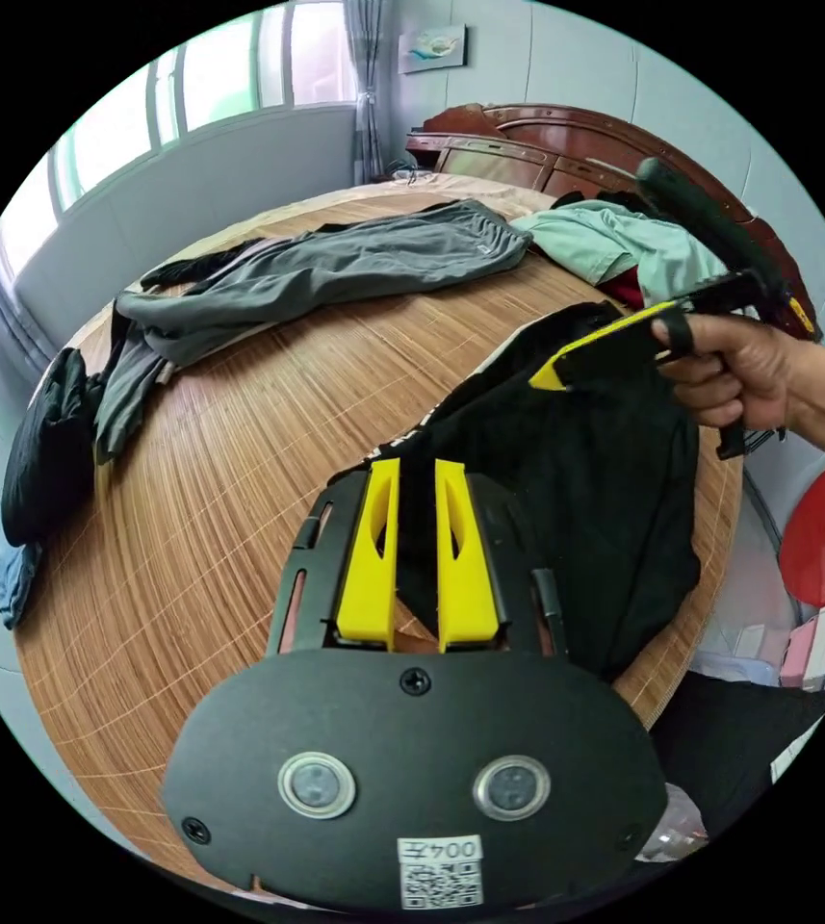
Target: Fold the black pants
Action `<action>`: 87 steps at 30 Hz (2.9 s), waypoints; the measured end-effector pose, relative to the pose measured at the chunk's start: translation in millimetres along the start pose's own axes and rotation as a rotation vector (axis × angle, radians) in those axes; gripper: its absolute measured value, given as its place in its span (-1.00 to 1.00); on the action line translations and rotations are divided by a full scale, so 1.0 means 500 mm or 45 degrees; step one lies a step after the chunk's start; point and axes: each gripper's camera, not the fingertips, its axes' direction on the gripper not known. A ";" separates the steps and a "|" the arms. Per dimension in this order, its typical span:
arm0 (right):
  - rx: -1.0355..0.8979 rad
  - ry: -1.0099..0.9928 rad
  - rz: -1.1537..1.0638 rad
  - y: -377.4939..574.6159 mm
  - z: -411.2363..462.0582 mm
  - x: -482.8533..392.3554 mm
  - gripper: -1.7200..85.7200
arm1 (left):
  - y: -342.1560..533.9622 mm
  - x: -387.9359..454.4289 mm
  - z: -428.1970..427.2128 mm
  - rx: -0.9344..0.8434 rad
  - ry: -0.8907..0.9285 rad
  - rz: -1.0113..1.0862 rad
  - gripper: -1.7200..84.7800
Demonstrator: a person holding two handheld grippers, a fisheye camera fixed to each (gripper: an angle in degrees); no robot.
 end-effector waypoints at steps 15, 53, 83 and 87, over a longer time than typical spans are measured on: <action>0.019 0.131 0.072 0.124 -0.168 0.094 -0.85 | -0.017 -0.066 -0.004 -0.039 0.027 -0.060 -0.85; 0.229 0.165 0.296 0.202 -0.348 -0.394 -0.76 | -0.023 -0.346 -0.076 -0.247 0.375 -0.535 -0.78; 0.351 0.178 -0.270 0.259 -0.362 -0.934 -0.71 | -0.090 -0.366 -0.093 -0.310 0.442 -0.598 -0.77; 0.295 0.270 -0.541 0.292 -0.286 -1.088 -0.70 | -0.097 -0.372 -0.095 -0.316 0.434 -0.624 -0.75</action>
